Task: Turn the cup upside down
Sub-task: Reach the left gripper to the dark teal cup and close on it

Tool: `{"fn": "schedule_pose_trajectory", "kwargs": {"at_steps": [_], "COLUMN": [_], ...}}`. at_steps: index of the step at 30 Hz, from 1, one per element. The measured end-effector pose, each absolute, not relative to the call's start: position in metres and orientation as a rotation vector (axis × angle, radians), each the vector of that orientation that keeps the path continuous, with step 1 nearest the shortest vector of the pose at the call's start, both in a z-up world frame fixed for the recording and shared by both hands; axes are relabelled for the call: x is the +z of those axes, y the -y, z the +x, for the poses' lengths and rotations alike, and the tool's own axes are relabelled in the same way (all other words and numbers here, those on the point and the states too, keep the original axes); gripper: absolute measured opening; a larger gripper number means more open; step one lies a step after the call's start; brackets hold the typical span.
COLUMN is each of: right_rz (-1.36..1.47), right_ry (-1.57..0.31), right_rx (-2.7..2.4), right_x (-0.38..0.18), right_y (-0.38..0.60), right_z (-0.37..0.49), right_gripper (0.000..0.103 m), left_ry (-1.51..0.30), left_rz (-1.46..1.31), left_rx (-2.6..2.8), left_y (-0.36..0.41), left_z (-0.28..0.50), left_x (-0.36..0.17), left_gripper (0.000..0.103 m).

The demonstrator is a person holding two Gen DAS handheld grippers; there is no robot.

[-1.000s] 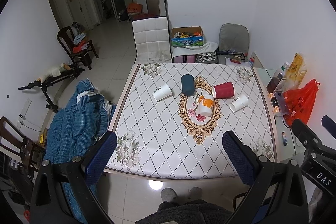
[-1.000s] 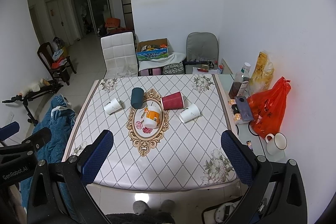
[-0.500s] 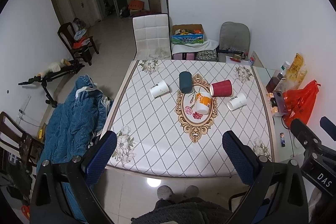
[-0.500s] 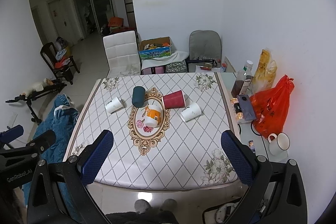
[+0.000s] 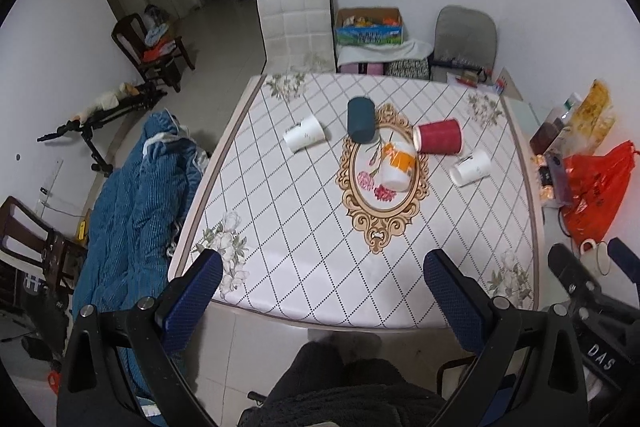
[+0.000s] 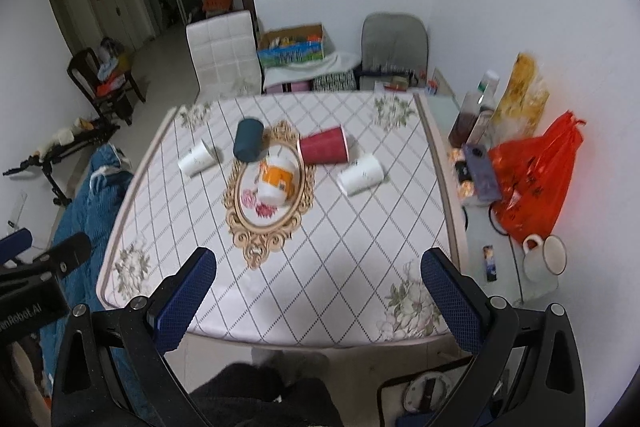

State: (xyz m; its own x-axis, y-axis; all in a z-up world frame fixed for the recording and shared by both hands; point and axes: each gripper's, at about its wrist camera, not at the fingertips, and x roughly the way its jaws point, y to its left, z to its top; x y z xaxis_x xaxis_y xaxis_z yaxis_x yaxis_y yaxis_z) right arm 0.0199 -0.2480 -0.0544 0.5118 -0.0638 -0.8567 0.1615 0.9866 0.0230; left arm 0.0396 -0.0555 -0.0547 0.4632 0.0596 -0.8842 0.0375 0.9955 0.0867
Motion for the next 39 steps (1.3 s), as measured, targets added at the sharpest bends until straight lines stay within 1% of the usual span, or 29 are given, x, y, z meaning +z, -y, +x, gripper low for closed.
{"fn": "schedule_pose_trajectory", "kwargs": {"at_steps": [6, 11, 23, 33, 39], "right_rz": [0.114, 0.139, 0.191, 0.189, 0.172], "right_ry": [-1.105, -1.160, -1.309, -1.416, -1.497], "right_rx": [-0.153, -0.174, -0.191, -0.205, -0.232], "right_x": [-0.104, -0.139, -0.216, -0.280, -0.316], "right_y": [0.252, 0.253, 0.244, 0.238, 0.241], "right_z": [0.048, 0.074, 0.160, 0.232, 0.258], "right_gripper": [0.103, 0.103, 0.103, 0.103, 0.103], "left_ry": [-1.146, -1.192, -1.270, -1.393, -1.472], "left_rz": [0.125, 0.145, 0.216, 0.270, 0.282], "left_rx": [0.009, -0.004, -0.003, -0.039, -0.078], "left_y": [0.056, 0.057, 0.060, 0.079, 0.096], "left_z": [0.071, 0.112, 0.236, 0.331, 0.381], "left_x": [-0.084, -0.108, -0.172, -0.236, -0.263], "left_gripper": [0.103, 0.103, 0.103, 0.103, 0.103]}}
